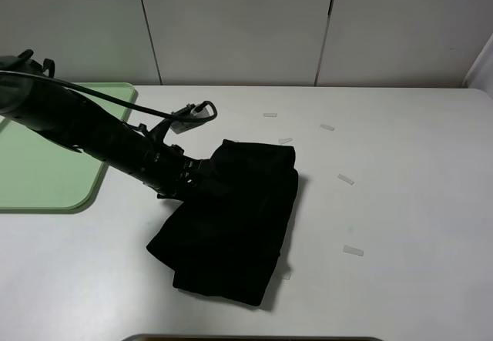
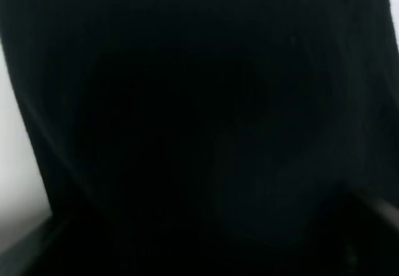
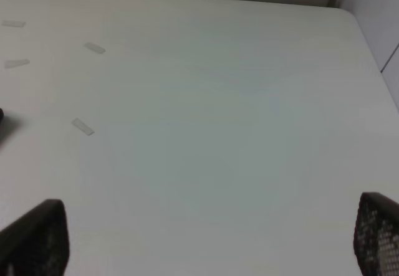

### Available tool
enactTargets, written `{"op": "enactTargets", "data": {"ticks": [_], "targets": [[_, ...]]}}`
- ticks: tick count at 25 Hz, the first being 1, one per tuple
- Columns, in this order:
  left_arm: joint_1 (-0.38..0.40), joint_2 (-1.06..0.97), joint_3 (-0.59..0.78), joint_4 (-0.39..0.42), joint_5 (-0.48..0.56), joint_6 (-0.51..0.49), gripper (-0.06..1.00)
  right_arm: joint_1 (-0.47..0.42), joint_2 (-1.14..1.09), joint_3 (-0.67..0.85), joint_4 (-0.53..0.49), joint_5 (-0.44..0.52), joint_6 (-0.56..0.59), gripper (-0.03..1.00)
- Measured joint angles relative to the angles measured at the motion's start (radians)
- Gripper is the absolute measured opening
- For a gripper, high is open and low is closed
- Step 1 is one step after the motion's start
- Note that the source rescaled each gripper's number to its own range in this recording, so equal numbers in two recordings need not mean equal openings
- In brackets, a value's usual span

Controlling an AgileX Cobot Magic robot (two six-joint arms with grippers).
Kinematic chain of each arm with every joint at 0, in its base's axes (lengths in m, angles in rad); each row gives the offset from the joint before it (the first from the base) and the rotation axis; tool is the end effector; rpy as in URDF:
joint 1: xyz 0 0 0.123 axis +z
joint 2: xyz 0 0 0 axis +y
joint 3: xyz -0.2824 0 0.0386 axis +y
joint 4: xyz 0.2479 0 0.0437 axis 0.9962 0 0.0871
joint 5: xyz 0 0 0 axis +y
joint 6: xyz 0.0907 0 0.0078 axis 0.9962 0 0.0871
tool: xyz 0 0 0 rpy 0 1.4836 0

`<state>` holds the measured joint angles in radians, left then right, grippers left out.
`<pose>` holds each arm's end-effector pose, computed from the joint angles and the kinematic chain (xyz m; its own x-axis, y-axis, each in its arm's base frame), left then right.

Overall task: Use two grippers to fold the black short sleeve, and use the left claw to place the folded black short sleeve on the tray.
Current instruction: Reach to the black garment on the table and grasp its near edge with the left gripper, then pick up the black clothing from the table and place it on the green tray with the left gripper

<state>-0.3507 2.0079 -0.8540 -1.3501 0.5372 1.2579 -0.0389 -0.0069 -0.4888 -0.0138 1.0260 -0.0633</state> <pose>0.2883 -0.1540 0.0802 -0.8996 0.2761 -0.3385 0.4182 0.7681 -0.4850 -0.0032 -0.0010 0.2769 -0.4308 -0.0537 -0.9008 0.0193 0.9975 -0.0686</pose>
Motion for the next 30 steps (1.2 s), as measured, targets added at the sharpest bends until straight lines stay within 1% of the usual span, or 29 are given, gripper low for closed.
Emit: {"op": "enactTargets", "data": {"ticks": [2,5,6,7,8,9,10,11,13,16,17,18,19,20,22,23,25,27,29,30], "targets": [[-0.012,0.005,0.0,-0.016,-0.011,-0.01,0.68,0.0,0.0,0.0,0.0,0.0,0.0,1.0],[-0.017,0.007,-0.002,-0.01,-0.025,-0.06,0.42,0.0,0.0,0.0,0.0,0.0,0.0,1.0],[-0.018,0.007,-0.007,0.001,-0.031,-0.079,0.32,0.0,0.0,0.0,0.0,0.0,0.0,1.0],[-0.018,0.007,-0.014,0.025,-0.037,-0.108,0.22,0.0,0.0,0.0,0.0,0.0,0.0,1.0],[-0.018,0.007,-0.023,0.071,-0.045,-0.144,0.13,0.0,0.0,0.0,0.0,0.0,0.0,1.0],[-0.018,0.006,-0.032,0.115,-0.051,-0.179,0.07,0.0,0.0,0.0,0.0,0.0,0.0,1.0],[-0.018,0.0,-0.042,0.171,-0.06,-0.219,0.06,0.0,0.0,0.0,0.0,0.0,0.0,1.0],[-0.018,-0.009,-0.058,0.254,-0.07,-0.288,0.06,0.0,0.0,0.0,0.0,0.0,0.0,1.0],[-0.015,-0.032,-0.086,0.449,-0.078,-0.422,0.06,0.0,0.0,0.0,0.0,0.0,0.0,1.0],[0.005,-0.072,-0.132,0.836,-0.076,-0.672,0.06,0.0,0.0,0.0,0.0,0.0,0.0,1.0],[0.005,-0.072,-0.132,0.836,-0.076,-0.672,0.06,0.0,0.0,0.0,0.001,0.0,0.0,1.0],[0.014,-0.086,-0.146,0.946,-0.075,-0.764,0.06,0.0,0.0,0.0,0.001,0.0,0.0,1.0],[0.025,-0.1,-0.158,1.077,-0.075,-0.854,0.06,0.0,0.0,0.0,0.001,0.0,0.0,1.0],[0.047,-0.125,-0.173,1.302,-0.075,-1.014,0.06,0.0,0.0,0.0,0.001,0.0,0.0,1.0],[0.07,-0.144,-0.178,1.517,-0.073,-1.169,0.06,0.0,0.0,0.0,0.001,0.0,0.0,1.0],[0.084,-0.151,-0.179,1.607,-0.073,-1.226,0.06,0.0,0.0,0.0,0.001,0.0,0.0,1.0],[0.117,-0.162,-0.181,1.742,-0.073,-1.341,0.06,0.0,0.0,0.0,0.001,0.0,0.0,1.0],[0.154,-0.167,-0.181,1.851,-0.081,-1.419,0.06,0.0,0.0,0.0,0.001,0.0,0.0,1.0],[0.196,-0.168,-0.181,1.923,-0.102,-1.471,0.06,0.0,0.0,0.0,0.001,0.0,0.0,1.0],[0.196,-0.168,-0.181,1.923,-0.102,-1.471,0.06,0.0,0.0,0.0,0.001,0.0,0.0,1.0]]}}
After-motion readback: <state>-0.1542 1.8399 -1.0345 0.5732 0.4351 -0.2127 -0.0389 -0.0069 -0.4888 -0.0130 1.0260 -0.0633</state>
